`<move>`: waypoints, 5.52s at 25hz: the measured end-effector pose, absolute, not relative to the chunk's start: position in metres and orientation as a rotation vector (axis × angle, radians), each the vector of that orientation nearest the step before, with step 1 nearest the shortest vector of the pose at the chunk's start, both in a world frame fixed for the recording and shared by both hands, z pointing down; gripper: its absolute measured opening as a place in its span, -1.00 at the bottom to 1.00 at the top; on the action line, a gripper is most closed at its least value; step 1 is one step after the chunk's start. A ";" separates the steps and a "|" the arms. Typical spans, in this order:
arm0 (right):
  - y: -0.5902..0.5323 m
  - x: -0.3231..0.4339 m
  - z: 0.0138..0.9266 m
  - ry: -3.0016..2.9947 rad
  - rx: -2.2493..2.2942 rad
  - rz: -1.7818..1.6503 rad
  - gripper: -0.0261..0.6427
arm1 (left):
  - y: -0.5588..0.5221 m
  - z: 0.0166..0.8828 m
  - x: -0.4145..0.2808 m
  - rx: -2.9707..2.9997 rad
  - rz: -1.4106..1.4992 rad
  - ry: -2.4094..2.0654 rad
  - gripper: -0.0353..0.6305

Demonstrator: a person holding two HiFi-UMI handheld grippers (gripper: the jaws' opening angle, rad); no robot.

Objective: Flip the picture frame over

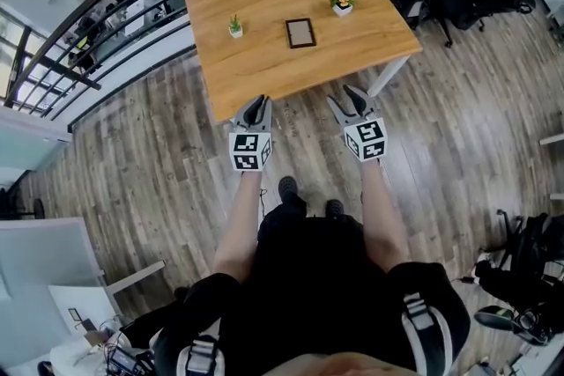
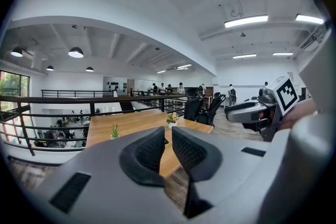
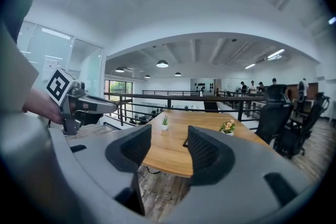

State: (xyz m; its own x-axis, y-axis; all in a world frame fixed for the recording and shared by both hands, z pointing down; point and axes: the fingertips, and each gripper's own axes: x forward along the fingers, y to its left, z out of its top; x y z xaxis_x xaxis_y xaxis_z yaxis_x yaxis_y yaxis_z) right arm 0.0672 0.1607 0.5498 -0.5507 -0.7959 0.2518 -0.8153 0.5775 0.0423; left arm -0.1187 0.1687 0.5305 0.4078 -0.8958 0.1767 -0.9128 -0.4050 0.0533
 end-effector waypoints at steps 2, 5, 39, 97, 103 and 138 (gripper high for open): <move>0.153 0.063 0.553 -2.556 1.350 0.118 -0.10 | 0.159 0.533 -0.124 2.510 0.173 -1.618 -0.68; 0.142 0.060 0.558 -2.533 1.374 0.116 0.00 | 0.145 0.539 -0.130 2.506 0.167 -1.598 -0.45; 0.068 0.044 0.597 -2.424 1.528 0.248 0.15 | 0.048 0.572 -0.158 2.501 0.225 -1.468 -0.21; -0.159 0.119 0.646 -2.547 1.066 0.361 0.10 | -0.111 0.625 -0.080 2.074 0.275 -1.819 -0.21; -0.184 0.113 0.661 -2.516 1.085 0.407 0.09 | -0.133 0.650 -0.084 2.056 0.321 -1.773 -0.21; -0.227 0.112 0.744 -2.323 1.085 0.624 0.08 | -0.196 0.792 -0.076 1.903 0.530 -1.539 -0.21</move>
State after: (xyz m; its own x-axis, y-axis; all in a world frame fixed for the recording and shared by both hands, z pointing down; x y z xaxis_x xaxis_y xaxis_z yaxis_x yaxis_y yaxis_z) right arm 0.1119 -0.2270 0.7443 -0.5588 -0.5650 0.6071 -0.7932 0.5779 -0.1922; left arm -0.0759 -0.1965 0.7921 0.2377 -0.7165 0.6559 -0.9684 -0.1223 0.2174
